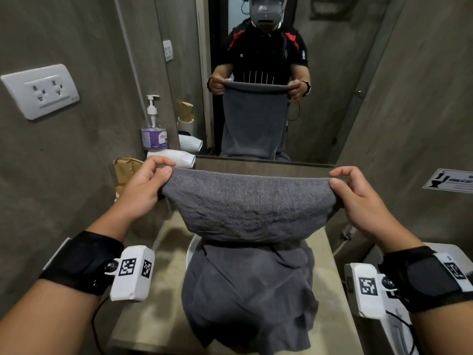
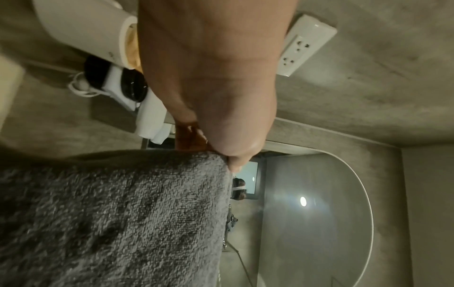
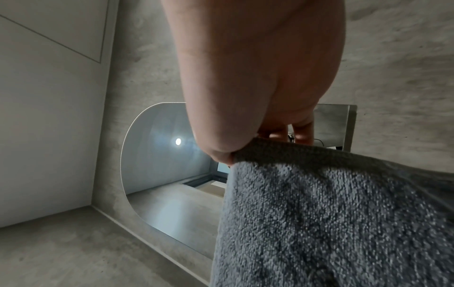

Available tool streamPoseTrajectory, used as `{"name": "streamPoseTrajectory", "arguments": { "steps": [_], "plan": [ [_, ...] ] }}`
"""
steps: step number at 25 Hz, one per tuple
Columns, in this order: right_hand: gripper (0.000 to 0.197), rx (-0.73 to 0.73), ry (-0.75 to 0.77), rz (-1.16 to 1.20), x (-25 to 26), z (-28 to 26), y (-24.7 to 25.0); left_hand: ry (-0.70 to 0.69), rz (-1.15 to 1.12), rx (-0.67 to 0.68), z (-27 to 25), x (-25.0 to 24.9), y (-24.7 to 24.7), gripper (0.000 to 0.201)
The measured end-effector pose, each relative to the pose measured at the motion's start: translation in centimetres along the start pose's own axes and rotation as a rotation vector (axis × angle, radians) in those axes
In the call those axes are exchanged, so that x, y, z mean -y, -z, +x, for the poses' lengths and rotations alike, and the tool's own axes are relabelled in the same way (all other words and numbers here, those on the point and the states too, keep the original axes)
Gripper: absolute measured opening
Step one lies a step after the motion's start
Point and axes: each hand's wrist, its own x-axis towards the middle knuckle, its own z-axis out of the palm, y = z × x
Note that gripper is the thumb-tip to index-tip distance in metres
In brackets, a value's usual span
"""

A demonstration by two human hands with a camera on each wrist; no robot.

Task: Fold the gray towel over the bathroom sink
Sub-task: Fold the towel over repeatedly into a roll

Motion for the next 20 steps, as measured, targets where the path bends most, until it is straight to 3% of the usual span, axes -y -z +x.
{"name": "streamPoseTrajectory", "arguments": {
  "steps": [3,8,12,15,18,20],
  "plan": [
    [0.008,0.039,-0.092,0.241,0.3,-0.3,-0.1,-0.010,-0.193,-0.045,-0.2,0.4,0.3,0.007],
    [0.020,0.047,-0.074,0.410,0.8,-0.5,0.0,-0.026,-0.104,-0.028,0.0,0.3,0.7,0.015],
    [0.024,0.065,-0.126,0.382,0.3,-0.4,-0.2,-0.083,0.109,0.047,-0.3,-0.7,0.8,0.012],
    [0.016,0.126,-0.147,0.265,0.1,-0.6,0.0,-0.004,0.203,0.134,-0.6,-0.6,1.5,0.048],
    [0.050,0.212,-0.095,0.071,-0.2,-0.7,0.5,-0.006,0.319,0.165,-0.5,-0.3,1.7,0.062],
    [0.057,0.174,-0.043,-0.092,0.2,-0.7,0.3,-0.071,0.437,0.163,-0.4,0.1,1.7,0.064]
  ]
}}
